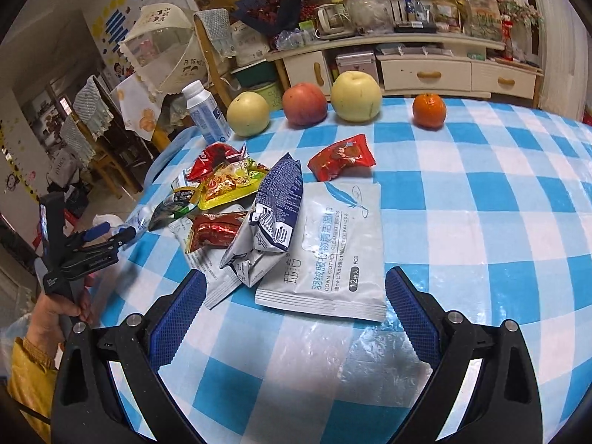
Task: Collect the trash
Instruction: 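Grasp the crushed white MAGICDAY bottle with left tool while right approaches blue chip bag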
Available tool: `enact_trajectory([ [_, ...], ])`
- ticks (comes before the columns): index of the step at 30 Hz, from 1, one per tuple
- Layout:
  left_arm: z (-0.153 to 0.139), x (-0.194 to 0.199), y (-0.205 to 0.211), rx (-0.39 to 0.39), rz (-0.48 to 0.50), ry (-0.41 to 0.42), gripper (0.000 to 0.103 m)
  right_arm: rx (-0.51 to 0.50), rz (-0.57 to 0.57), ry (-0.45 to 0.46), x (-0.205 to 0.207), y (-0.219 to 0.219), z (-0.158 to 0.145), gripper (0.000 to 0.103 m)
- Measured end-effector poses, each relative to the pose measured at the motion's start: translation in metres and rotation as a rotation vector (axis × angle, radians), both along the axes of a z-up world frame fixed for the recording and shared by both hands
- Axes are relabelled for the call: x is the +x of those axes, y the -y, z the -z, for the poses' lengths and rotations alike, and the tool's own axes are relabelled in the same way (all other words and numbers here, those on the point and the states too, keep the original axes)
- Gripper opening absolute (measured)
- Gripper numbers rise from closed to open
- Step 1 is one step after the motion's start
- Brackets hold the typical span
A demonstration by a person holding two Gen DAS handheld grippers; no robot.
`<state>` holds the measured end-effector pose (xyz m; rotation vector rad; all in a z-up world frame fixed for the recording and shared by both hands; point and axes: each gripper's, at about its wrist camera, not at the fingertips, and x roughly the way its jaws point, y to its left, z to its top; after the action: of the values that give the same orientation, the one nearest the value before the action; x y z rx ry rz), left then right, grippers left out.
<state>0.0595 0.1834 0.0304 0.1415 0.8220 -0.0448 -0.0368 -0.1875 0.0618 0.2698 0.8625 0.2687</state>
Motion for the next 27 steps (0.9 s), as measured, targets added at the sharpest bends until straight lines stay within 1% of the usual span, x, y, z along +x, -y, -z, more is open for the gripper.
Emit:
enact_trajectory([
  [5, 0.006, 0.01, -0.007, -0.069, -0.008, -0.033, 0.089, 0.101, -0.005, -0.025, 0.011, 0.001, 0.004, 0.096],
  [10, 0.012, 0.017, -0.011, -0.076, -0.016, -0.055, 0.089, 0.23, 0.001, -0.028, 0.021, 0.005, 0.007, 0.096],
  [12, 0.015, 0.02, -0.012, -0.078, -0.014, -0.07, 0.089, 0.267, 0.004, -0.035, 0.024, 0.007, 0.008, 0.096],
  [14, 0.018, 0.023, -0.012, -0.074, -0.012, -0.079, 0.089, 0.288, 0.006, -0.041, 0.029, 0.007, 0.009, 0.095],
  [15, 0.019, 0.024, -0.012, -0.073, -0.012, -0.085, 0.089, 0.298, 0.005, -0.044, 0.03, 0.006, 0.01, 0.09],
  [17, 0.021, 0.026, -0.012, -0.073, -0.013, -0.092, 0.089, 0.318, 0.001, -0.055, 0.032, 0.005, 0.012, 0.085],
  [20, 0.023, 0.029, -0.012, -0.082, -0.012, -0.104, 0.088, 0.322, 0.002, -0.061, 0.036, 0.003, 0.015, 0.085],
  [21, 0.023, 0.029, -0.013, -0.09, -0.017, -0.108, 0.084, 0.321, 0.002, -0.059, 0.037, 0.002, 0.015, 0.085],
  [23, 0.023, 0.03, -0.014, -0.079, -0.032, -0.106, 0.078, 0.325, -0.002, -0.057, 0.039, 0.001, 0.017, 0.084],
  [24, 0.022, 0.03, -0.014, -0.078, -0.036, -0.106, 0.074, 0.327, -0.004, -0.056, 0.039, 0.0, 0.018, 0.081],
  [27, 0.02, 0.029, -0.014, -0.09, -0.041, -0.107, 0.069, 0.32, -0.006, -0.054, 0.04, -0.003, 0.019, 0.078],
])
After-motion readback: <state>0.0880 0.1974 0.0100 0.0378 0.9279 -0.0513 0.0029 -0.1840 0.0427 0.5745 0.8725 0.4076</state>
